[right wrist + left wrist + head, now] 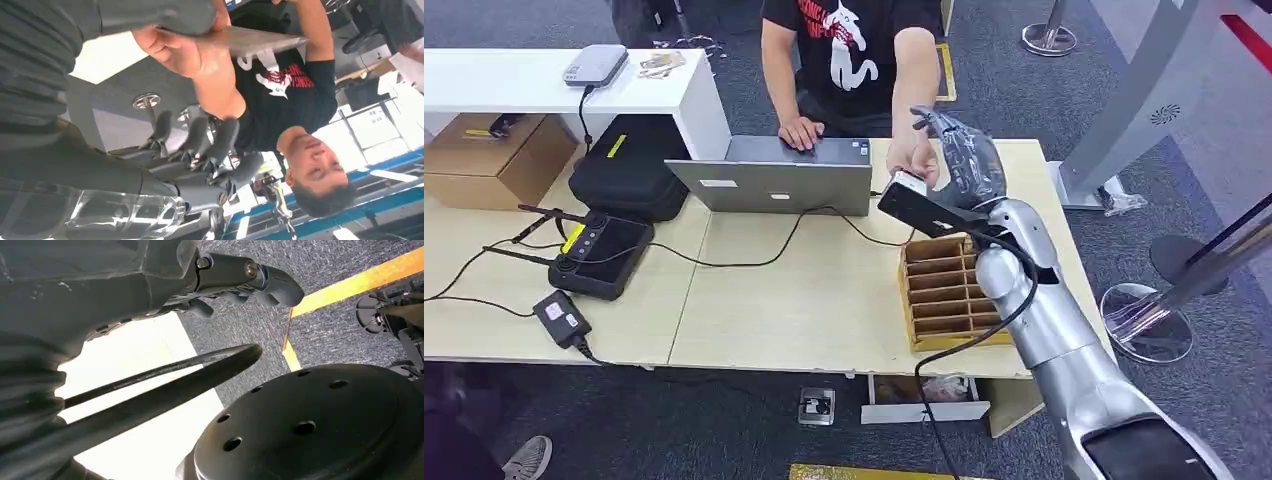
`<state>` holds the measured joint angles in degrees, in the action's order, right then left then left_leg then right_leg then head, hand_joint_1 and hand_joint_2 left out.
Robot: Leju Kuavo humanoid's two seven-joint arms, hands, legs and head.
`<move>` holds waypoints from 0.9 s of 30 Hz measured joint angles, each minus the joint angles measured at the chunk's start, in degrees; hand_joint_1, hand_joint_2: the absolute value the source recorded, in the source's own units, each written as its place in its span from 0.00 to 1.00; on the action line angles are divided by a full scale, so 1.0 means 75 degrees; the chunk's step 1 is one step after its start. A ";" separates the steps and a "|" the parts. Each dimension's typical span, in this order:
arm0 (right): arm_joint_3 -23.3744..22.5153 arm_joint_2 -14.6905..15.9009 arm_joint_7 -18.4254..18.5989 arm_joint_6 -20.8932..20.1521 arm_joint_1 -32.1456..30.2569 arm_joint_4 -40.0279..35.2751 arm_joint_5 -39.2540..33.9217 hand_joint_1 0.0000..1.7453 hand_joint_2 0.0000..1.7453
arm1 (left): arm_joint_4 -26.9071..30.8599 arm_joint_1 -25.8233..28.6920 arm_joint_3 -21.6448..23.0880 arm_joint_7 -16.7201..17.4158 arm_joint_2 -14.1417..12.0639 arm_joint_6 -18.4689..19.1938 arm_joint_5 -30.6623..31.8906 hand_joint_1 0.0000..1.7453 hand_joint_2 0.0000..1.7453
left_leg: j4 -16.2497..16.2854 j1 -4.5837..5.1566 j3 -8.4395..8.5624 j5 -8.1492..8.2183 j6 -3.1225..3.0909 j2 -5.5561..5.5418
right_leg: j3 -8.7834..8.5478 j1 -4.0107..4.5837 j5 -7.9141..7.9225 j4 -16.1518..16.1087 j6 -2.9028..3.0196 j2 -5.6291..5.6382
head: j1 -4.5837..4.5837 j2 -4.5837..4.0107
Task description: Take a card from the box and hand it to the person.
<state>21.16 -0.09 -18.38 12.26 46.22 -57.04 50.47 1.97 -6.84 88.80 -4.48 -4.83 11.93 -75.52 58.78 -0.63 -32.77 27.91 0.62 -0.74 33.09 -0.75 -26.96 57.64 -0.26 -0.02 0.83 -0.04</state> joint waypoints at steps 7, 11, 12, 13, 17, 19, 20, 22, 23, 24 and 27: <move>0.0120 -0.0032 -0.0044 0.0023 0.0135 0.0277 -0.0085 0.00 1.00 | 0.0000 0.0013 0.0000 -0.0023 0.0009 -0.0003 -0.0020 0.00 1.00 | 0.0000 0.0000 0.0000 0.0000 0.0000 0.0000 | 0.0000 0.0000 0.0000 0.0000 0.0000 0.0000 | 0.0000 0.0000; 0.0125 -0.0032 -0.0090 0.0067 0.0189 0.0352 -0.0117 0.00 1.00 | 0.0000 0.0018 0.0000 -0.0029 0.0009 -0.0006 -0.0047 0.00 1.00 | 0.0000 0.0000 0.0001 0.0000 0.0000 0.0001 | 0.0000 0.0000 0.0000 0.0000 0.0000 0.0001 | 0.0000 0.0000; 0.0125 -0.0032 -0.0105 0.0087 0.0195 0.0358 -0.0143 0.00 1.00 | 0.0000 0.0023 0.0000 -0.0032 0.0009 -0.0009 -0.0067 0.00 1.00 | 0.0000 0.0000 0.0001 0.0000 0.0000 0.0001 | 0.0000 0.0000 0.0000 0.0000 0.0000 0.0001 | 0.0000 0.0000; 0.0125 -0.0032 -0.0131 0.0093 0.0202 0.0373 -0.0172 0.00 1.00 | 0.0000 0.0030 0.0000 -0.0035 0.0012 -0.0009 -0.0102 0.00 1.00 | 0.0000 0.0000 0.0002 0.0000 0.0000 0.0001 | 0.0001 0.0000 0.0000 0.0000 0.0000 0.0001 | 0.0000 0.0000; 0.0125 0.0003 -0.0114 0.0090 0.0181 0.0277 -0.0268 0.00 1.00 | 0.0000 0.0055 0.0003 -0.0047 0.0017 -0.0009 -0.0183 0.00 1.00 | 0.0001 0.0001 0.0002 0.0000 0.0000 0.0002 | 0.0003 0.0000 0.0000 -0.0001 0.0000 0.0002 | 0.0000 0.0000; 0.0125 0.0050 -0.0061 0.0038 0.0160 0.0148 -0.0335 0.00 1.00 | 0.0000 0.0061 0.0003 -0.0047 0.0020 -0.0009 -0.0224 0.00 1.00 | 0.0001 0.0001 0.0003 0.0000 0.0000 0.0002 | 0.0004 0.0000 0.0000 -0.0001 0.0000 0.0002 | 0.0000 0.0000; 0.0125 0.0102 -0.0064 -0.0089 0.0131 0.0018 -0.0482 0.00 1.00 | 0.0000 0.0066 0.0003 -0.0047 0.0020 -0.0009 -0.0251 0.00 1.00 | 0.0001 0.0001 0.0003 0.0000 0.0000 0.0002 | 0.0004 0.0000 0.0000 -0.0001 0.0000 0.0002 | 0.0000 0.0000; 0.0125 0.0206 -0.0090 -0.0381 0.0033 -0.0314 -0.0835 0.00 1.00 | 0.0000 0.0080 0.0000 -0.0047 0.0023 -0.0009 -0.0311 0.00 1.00 | 0.0001 0.0001 0.0002 0.0000 0.0000 0.0004 | 0.0005 0.0000 0.0000 -0.0001 0.0000 0.0005 | 0.0000 0.0000; 0.0125 0.0259 -0.0099 -0.0508 -0.0001 -0.0453 -0.0965 0.00 1.00 | 0.0000 0.0082 0.0000 -0.0047 0.0035 -0.0009 -0.0341 0.00 1.00 | 0.0002 0.0002 0.0003 0.0000 0.0000 0.0004 | 0.0007 -0.0001 0.0000 -0.0002 0.0000 0.0006 | 0.0000 0.0000; 0.0125 0.0324 -0.0134 -0.0700 -0.0048 -0.0630 -0.1155 0.00 1.00 | 0.0000 0.0082 0.0003 -0.0047 0.0041 -0.0009 -0.0379 0.00 1.00 | 0.0002 0.0002 0.0004 0.0000 0.0000 0.0004 | 0.0007 -0.0001 0.0000 -0.0002 0.0000 0.0005 | -0.0003 0.0000; 0.0058 0.0560 -0.0242 -0.1198 -0.0245 -0.1199 -0.1726 0.00 1.00 | 0.0000 0.0105 0.0000 -0.0047 0.0044 -0.0009 -0.0481 0.00 1.00 | 0.0002 0.0002 0.0002 0.0001 0.0000 0.0004 | 0.0007 -0.0001 0.0000 -0.0003 0.0000 0.0005 | 0.0000 0.0000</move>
<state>21.59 4.11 -20.20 3.27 44.38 -66.04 37.52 1.97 -6.06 88.80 -4.83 -4.50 11.87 -79.12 58.80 -0.61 -32.75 27.91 0.62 -0.71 33.14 -0.76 -26.96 57.62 -0.26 0.01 0.83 -0.04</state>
